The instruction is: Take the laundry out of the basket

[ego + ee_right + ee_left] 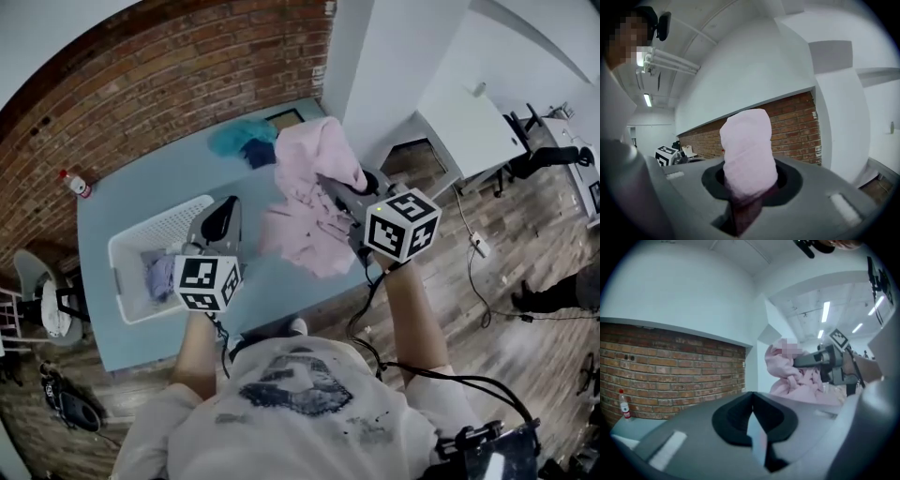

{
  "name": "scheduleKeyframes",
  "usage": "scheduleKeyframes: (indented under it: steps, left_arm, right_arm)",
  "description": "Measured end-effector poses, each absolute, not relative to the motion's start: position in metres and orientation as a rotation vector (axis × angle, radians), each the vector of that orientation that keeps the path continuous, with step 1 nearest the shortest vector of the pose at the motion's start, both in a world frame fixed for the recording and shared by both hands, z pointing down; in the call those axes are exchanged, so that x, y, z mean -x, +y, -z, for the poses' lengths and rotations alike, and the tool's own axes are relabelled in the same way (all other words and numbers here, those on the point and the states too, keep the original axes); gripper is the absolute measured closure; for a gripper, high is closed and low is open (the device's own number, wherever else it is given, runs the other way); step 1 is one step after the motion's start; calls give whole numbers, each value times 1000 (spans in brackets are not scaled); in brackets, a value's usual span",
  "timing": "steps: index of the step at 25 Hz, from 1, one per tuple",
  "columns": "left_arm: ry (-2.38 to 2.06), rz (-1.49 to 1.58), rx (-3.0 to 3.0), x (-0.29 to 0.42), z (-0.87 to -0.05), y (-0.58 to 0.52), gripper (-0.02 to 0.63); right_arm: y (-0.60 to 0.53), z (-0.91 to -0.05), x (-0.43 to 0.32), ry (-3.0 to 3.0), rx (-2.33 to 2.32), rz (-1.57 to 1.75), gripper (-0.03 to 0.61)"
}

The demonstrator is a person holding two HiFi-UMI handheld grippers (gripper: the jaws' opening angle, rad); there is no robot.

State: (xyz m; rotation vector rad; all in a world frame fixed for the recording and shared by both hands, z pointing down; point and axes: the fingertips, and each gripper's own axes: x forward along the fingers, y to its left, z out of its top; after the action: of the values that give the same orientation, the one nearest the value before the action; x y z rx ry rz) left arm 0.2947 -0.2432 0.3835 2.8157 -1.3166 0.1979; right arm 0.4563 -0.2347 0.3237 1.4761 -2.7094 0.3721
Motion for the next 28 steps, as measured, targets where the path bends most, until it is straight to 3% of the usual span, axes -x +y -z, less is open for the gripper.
scheduleKeyframes:
  steps: [12, 28]
  left_arm:
    - [-1246, -224, -2743, -339, -438, -253, 623]
    - [-1245, -324, -2676, -346, -478, -269, 623]
  right_arm:
    - [-258, -452, -489, -2581, -1519, -512, 477]
    - [-288, -571, -475, -2545, -1441, -872, 474]
